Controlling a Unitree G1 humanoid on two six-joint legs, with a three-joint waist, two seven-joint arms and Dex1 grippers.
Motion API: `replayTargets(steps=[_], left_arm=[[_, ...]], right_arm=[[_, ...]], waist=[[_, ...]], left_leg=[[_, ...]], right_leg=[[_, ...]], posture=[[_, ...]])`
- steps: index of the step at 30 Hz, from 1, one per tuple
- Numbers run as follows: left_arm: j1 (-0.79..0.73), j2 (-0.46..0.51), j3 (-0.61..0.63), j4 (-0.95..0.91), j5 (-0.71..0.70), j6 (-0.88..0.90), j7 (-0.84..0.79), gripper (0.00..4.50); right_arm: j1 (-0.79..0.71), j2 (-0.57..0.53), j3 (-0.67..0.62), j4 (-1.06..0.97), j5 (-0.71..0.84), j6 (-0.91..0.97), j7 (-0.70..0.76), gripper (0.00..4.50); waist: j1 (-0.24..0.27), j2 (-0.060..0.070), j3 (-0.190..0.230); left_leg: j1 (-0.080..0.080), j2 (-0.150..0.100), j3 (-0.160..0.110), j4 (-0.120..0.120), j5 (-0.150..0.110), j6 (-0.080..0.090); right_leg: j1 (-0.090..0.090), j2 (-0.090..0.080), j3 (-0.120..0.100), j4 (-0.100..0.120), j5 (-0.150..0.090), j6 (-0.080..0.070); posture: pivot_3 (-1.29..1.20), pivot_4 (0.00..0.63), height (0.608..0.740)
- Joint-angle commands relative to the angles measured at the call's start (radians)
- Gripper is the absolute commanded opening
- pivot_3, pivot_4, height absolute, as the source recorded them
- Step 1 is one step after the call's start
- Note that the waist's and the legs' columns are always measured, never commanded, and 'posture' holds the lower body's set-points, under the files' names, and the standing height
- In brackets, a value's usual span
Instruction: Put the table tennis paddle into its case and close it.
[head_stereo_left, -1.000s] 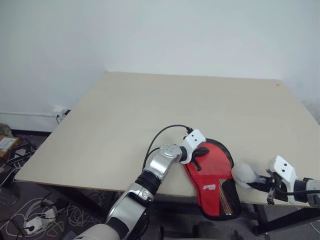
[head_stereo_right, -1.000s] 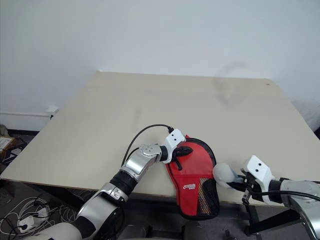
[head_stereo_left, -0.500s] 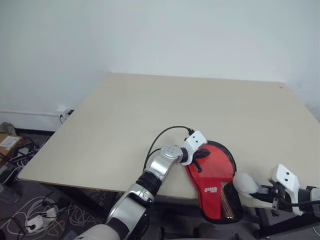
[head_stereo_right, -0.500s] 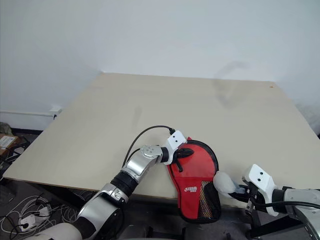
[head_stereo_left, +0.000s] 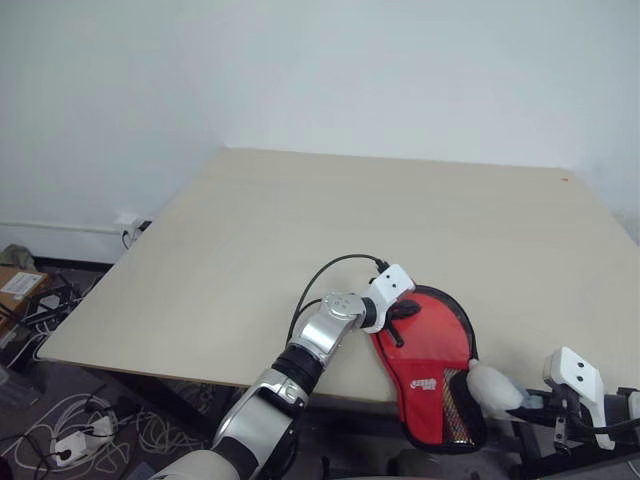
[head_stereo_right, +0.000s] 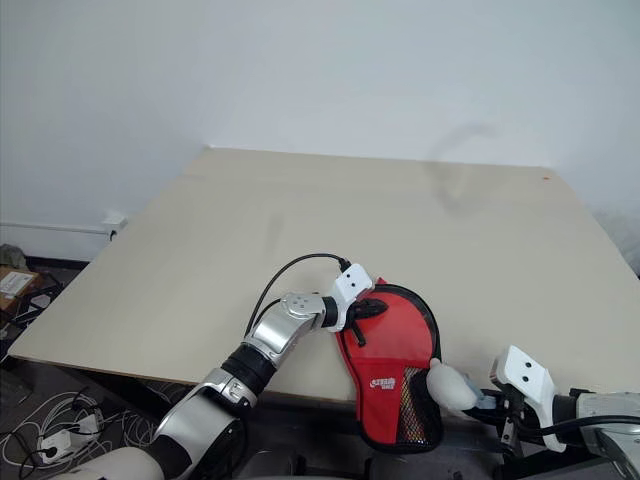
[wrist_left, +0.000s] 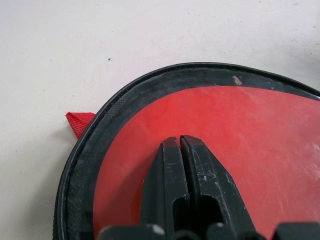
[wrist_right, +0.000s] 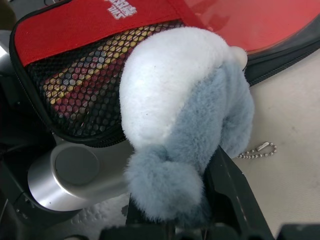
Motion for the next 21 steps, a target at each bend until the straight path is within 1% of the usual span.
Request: replayTargets(steps=[1, 7, 11, 15, 18, 21], left_arm=[[0.027, 0.025, -0.007, 0.07, 0.03, 0.035, 0.013, 0.0], [0.025, 0.026, -0.006, 0.073, 0.03, 0.034, 0.012, 0.0], [0.024, 0.027, -0.005, 0.073, 0.029, 0.034, 0.011, 0.0], [0.025, 0.027, -0.004, 0.072, 0.029, 0.035, 0.012, 0.0], [0.025, 0.026, -0.003, 0.072, 0.029, 0.035, 0.014, 0.0], [0.026, 0.026, -0.003, 0.072, 0.029, 0.035, 0.015, 0.0]], right_arm=[[0.094, -0.041, 0.054, -0.003, -0.026, 0.051, 0.059, 0.19], [0.123, -0.076, 0.024, -0.079, 0.01, 0.098, 0.063, 0.19], [0.128, -0.094, 0.016, -0.089, 0.02, 0.108, 0.077, 0.19], [0.132, -0.109, 0.002, -0.071, 0.026, 0.092, 0.106, 0.19], [0.106, -0.106, 0.009, -0.016, 0.015, 0.055, 0.123, 0.19], [0.065, -0.087, 0.02, 0.005, 0.01, 0.049, 0.098, 0.19]], waist=[[0.002, 0.0, 0.0], [0.013, 0.0, -0.001], [0.02, 0.0, -0.001], [0.023, 0.0, -0.001], [0.024, 0.0, -0.001], [0.022, 0.0, -0.001]], left_leg=[[0.0, 0.0, 0.0, 0.0, 0.0, 0.0], [0.0, 0.0, 0.0, 0.0, -0.003, 0.001], [0.0, 0.0, -0.001, 0.0, -0.004, 0.001], [0.0, 0.0, 0.0, 0.0, -0.005, 0.002], [0.0, 0.0, 0.0, 0.0, -0.005, 0.002], [0.0, 0.0, 0.0, 0.0, -0.005, 0.002]], right_leg=[[0.0, 0.0, 0.0, 0.0, 0.0, 0.0], [0.0, 0.0, -0.001, 0.0, -0.003, 0.001], [0.0, 0.0, -0.001, 0.0, -0.004, 0.001], [0.0, 0.0, -0.001, 0.0, -0.005, 0.002], [0.0, 0.0, -0.001, 0.0, -0.005, 0.003], [0.0, 0.0, -0.001, 0.0, -0.005, 0.003]], posture=[[0.0, 0.0, 0.74], [0.0, 0.0, 0.74], [0.0, 0.0, 0.74], [0.0, 0.0, 0.74], [0.0, 0.0, 0.74], [0.0, 0.0, 0.74]])
